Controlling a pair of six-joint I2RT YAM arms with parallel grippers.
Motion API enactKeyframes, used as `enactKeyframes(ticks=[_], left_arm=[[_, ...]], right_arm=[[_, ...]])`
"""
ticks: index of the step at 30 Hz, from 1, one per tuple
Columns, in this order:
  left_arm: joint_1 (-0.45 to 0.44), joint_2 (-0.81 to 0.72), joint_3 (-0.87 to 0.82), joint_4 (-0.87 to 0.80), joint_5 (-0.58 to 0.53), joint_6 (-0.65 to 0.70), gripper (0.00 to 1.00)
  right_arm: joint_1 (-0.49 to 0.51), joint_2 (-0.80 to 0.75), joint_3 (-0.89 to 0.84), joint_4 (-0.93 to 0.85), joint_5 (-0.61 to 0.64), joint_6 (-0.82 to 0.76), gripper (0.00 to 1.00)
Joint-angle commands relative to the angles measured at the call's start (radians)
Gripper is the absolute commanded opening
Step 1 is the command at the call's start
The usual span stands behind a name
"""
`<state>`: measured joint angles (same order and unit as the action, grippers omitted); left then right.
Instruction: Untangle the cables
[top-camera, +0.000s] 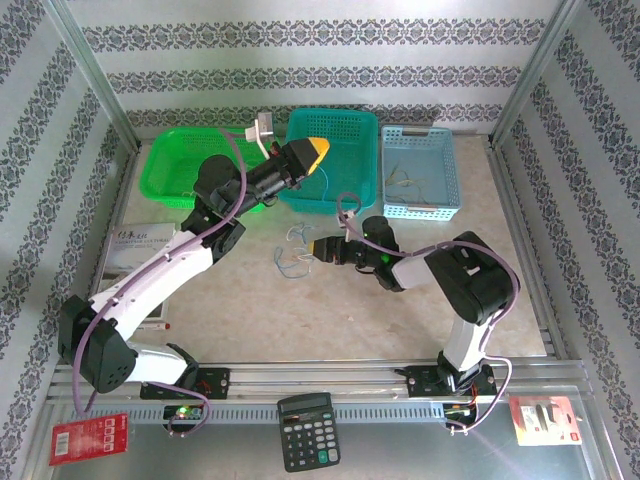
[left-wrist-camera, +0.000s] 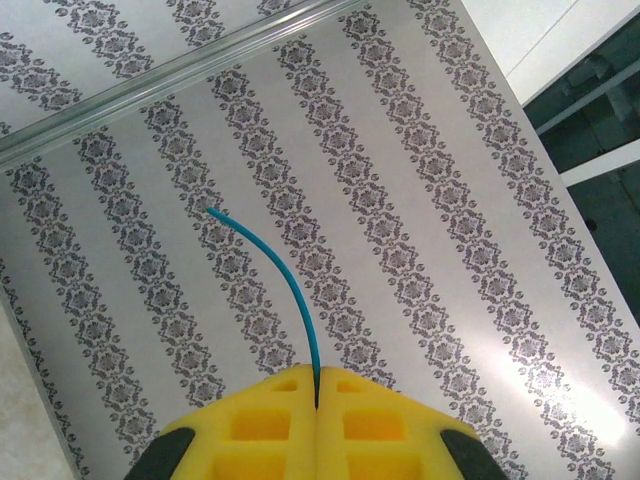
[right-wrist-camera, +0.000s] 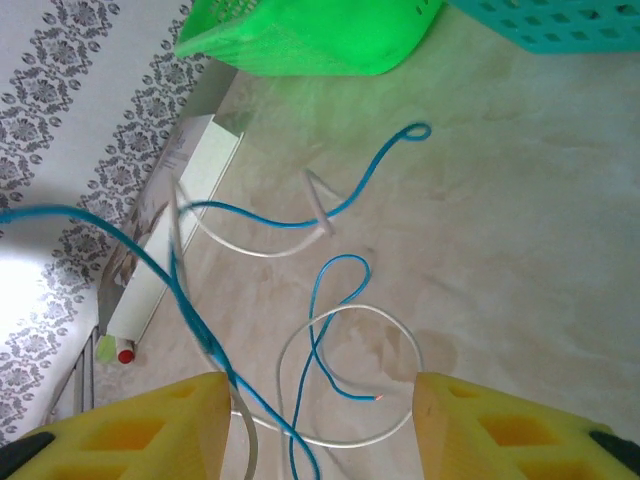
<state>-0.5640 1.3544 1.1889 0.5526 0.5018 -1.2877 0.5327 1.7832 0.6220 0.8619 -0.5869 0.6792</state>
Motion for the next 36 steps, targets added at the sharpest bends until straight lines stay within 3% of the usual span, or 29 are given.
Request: enactKeyframes(ticks=[1,10,19,27,32,36], left_arm=[[-0.014,0.000,0.027,-0.040,0.017,0.046,0.00],[-0.016,0.016,0.023,-0.037,0.012,0.053,0.00],[-0.027,0.032,0.063,-0.061,0.017,0.063,0.00],[-0.042,0.042,0.088,-0.073,0.013,0.073,0.00],[-0.052,0.050,0.120,-0.089,0.009,0.083,0.00],[-0.062,0.056,0.159,-0.109,0.009,0.092,0.00]], right_arm=[[-0.011,-0.088,-0.055,0.032,0.017,-0.007,0.53],[-0.053,-0.417,-0.174,-0.168,0.067,-0.082,0.62],[-0.006,-0.666,-0.122,-0.355,0.135,-0.213,0.68],[0.058,-0.635,0.015,-0.402,0.183,-0.281,0.70],[0.073,-0.555,0.037,-0.354,0.285,-0.292,0.69],[0.073,-0.482,0.022,-0.276,0.336,-0.276,0.61]])
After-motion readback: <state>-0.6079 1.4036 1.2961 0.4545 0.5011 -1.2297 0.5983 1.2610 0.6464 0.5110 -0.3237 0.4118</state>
